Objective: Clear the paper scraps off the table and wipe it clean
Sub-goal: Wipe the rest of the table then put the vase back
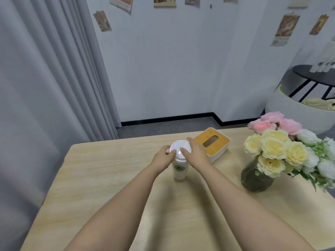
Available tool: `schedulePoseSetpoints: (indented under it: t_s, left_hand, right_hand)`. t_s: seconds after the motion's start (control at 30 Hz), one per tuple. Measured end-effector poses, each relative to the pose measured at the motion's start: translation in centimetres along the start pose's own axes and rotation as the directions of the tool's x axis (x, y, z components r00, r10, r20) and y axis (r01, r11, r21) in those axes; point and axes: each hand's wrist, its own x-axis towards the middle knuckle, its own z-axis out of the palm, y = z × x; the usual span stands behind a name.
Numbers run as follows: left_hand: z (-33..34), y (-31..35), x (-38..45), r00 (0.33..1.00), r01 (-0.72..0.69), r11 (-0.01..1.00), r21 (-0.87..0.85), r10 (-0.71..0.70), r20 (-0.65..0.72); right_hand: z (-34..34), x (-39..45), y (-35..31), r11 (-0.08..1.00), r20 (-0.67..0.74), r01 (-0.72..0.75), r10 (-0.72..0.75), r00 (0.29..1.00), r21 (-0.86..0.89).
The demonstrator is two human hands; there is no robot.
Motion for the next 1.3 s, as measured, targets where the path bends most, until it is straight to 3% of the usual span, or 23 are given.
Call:
schedulePoseSetpoints:
  t_s: [0.1, 0.3, 0.6, 0.93, 1.3]
  left_hand:
    - [-5.1, -1.1, 0.3, 0.996, 0.007, 0.998, -0.061, -0.012, -0.087]
    - [-16.3, -4.3, 0.9, 0.972, 0.036, 0.99, -0.136, -0.067, -0.224]
    - [-29.5, -10.1, 2.5, 0.922, 0.069, 0.951, -0.301, -0.176, -0.344]
    - [-36.3, -14.9, 6.2, 0.888, 0.058, 0.904, -0.425, -0.241, -0.392]
    - [-40.4, -16.9, 9.2, 0.849, 0.026, 0.897, -0.441, -0.252, -0.464]
  right_hand:
    - [3.0, 1.1, -4.5, 0.989, -0.009, -0.043, 0.045, 0.999, 0.142]
    - [10.1, 3.1, -13.1, 0.945, 0.083, -0.009, -0.019, 0.996, 0.328]
    - [21.7, 7.6, -23.0, 0.913, 0.221, 0.088, -0.188, 0.957, 0.399]
    - [30.9, 12.6, -28.0, 0.879, 0.294, -0.071, -0.08, 0.953, 0.471]
    - [35.4, 15.6, -31.0, 0.863, 0.318, -0.106, -0.067, 0.946, 0.495]
